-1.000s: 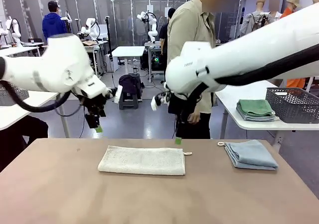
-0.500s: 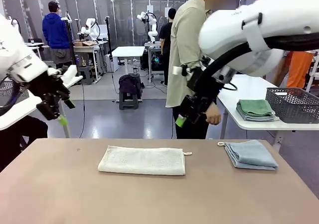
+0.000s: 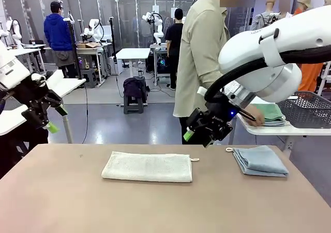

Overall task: Fold the towels and place them in the basket.
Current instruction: When a person lays out a Towel with hook on the table, fold it in half twice.

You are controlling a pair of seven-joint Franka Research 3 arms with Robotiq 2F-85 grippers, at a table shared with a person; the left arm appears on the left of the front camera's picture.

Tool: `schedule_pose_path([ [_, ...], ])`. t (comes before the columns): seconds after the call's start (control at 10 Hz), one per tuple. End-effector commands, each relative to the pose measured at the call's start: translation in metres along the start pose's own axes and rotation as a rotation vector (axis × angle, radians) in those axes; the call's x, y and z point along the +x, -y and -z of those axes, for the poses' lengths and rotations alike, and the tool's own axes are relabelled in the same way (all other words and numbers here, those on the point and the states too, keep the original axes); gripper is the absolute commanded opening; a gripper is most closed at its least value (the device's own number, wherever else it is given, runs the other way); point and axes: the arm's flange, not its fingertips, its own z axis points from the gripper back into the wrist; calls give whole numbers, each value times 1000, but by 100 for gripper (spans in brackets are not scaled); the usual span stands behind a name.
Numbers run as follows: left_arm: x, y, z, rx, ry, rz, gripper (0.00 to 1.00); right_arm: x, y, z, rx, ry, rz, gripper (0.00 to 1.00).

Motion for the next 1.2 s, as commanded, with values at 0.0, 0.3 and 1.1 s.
schedule_pose_path([
  [0.0,-10,8,-9,-16,65,18,98,-6,-3,8,-15,147,77,82],
  [0.3,-37,13,-24,25,249,-8,98,0,0,0,0,0,0,82],
  [1.1,-62,15,-26,21,382,-145,98,0,0,0,0,0,0,82],
])
